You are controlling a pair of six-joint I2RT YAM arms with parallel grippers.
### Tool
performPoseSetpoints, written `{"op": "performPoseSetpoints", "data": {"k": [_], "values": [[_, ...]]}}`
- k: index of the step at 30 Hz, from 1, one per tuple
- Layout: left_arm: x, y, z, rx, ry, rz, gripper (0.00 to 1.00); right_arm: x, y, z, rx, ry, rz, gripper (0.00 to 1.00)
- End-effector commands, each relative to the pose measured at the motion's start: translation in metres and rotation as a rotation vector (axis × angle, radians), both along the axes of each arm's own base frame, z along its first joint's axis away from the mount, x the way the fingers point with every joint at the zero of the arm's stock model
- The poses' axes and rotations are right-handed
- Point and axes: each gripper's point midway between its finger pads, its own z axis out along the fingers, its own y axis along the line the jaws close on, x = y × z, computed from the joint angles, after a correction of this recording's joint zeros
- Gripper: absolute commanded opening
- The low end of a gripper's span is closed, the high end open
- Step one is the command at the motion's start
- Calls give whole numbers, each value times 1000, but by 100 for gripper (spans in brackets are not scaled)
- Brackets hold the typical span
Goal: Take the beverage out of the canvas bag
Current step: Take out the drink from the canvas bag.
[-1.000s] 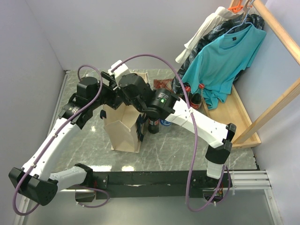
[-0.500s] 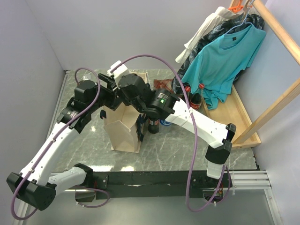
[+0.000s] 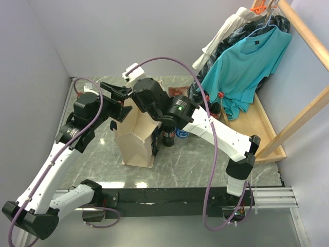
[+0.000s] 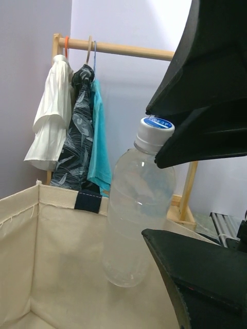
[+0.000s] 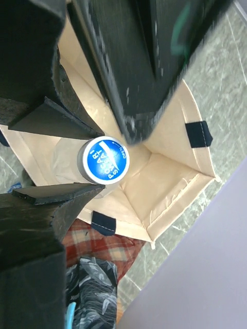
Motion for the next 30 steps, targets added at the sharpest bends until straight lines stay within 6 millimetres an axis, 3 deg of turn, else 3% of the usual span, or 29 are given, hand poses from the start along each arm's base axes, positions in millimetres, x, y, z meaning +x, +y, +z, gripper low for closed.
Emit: {"op": "performPoseSetpoints", "data": {"k": [1, 10, 15, 22, 30], "values": [[-4, 13, 16, 26, -53, 49, 96, -1, -33, 97, 226, -166, -64, 0], [-4, 27, 24, 118, -91, 99, 96, 1, -31, 100, 231, -175, -64, 0], [-5, 36, 29, 190, -124, 122, 96, 0, -32, 115, 260, -193, -56, 0], [-4, 47, 16, 368, -145, 116, 96, -4, -33, 133, 305, -216, -35, 0], [-6, 51, 8, 430, -159, 105, 96, -10, -42, 154, 338, -244, -29, 0]]}}
